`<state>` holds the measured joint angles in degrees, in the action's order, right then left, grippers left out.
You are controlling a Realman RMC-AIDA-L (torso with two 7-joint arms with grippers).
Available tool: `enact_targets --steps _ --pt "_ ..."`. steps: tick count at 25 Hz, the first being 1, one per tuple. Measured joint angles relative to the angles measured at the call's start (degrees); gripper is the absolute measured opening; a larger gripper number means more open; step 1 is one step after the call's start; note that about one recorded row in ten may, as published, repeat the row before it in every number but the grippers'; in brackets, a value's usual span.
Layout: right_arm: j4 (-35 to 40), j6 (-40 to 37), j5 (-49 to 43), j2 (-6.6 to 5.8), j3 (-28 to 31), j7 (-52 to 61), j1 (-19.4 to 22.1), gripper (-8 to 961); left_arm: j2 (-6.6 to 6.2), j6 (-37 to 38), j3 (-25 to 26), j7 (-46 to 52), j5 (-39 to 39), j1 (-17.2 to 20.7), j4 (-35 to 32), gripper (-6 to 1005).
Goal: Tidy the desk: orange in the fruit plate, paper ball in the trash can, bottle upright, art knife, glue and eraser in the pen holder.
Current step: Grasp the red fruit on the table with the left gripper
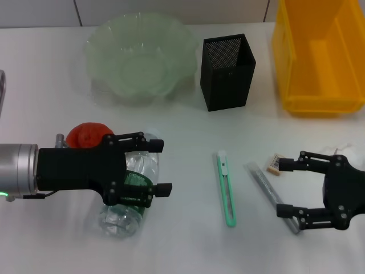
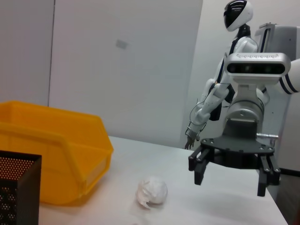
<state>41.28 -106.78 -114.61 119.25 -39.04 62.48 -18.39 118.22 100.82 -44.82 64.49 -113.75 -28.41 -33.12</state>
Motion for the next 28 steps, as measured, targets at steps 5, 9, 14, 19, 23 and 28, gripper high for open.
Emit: enact_targets --steps 5,9,14,19,23,28 --pt "-0.2 0.4 0.3 0.1 0.0 0.1 -0.4 837 0.0 -0.3 -0.3 0.0 -0.2 0.2 0.0 843" --pt "-0.7 0.5 0.6 0.11 -0.1 0.0 -0.7 836 0.04 -0.4 0.0 -0.4 -0.1 0.8 0.0 829" --pt "-1.2 0.7 0.8 0.11 -0.1 -0.1 -0.9 835 0.11 -0.6 0.0 -0.4 0.1 0.9 -0.1 812" --pt "-2.0 1.2 0.8 0.11 -0.1 -0.1 -0.9 834 0.17 -2.6 7.0 -3.6 0.5 2.4 -0.4 795" --pt "-2.2 1.6 0.8 0.11 -0.1 -0.2 -0.7 834 0.3 -9.0 17.7 -8.7 0.5 4.8 1.6 781" --pt "-2.6 2.0 0.8 0.11 -0.1 -0.2 -0.7 833 0.31 -16.5 17.5 -9.5 -0.1 5.3 4.2 764"
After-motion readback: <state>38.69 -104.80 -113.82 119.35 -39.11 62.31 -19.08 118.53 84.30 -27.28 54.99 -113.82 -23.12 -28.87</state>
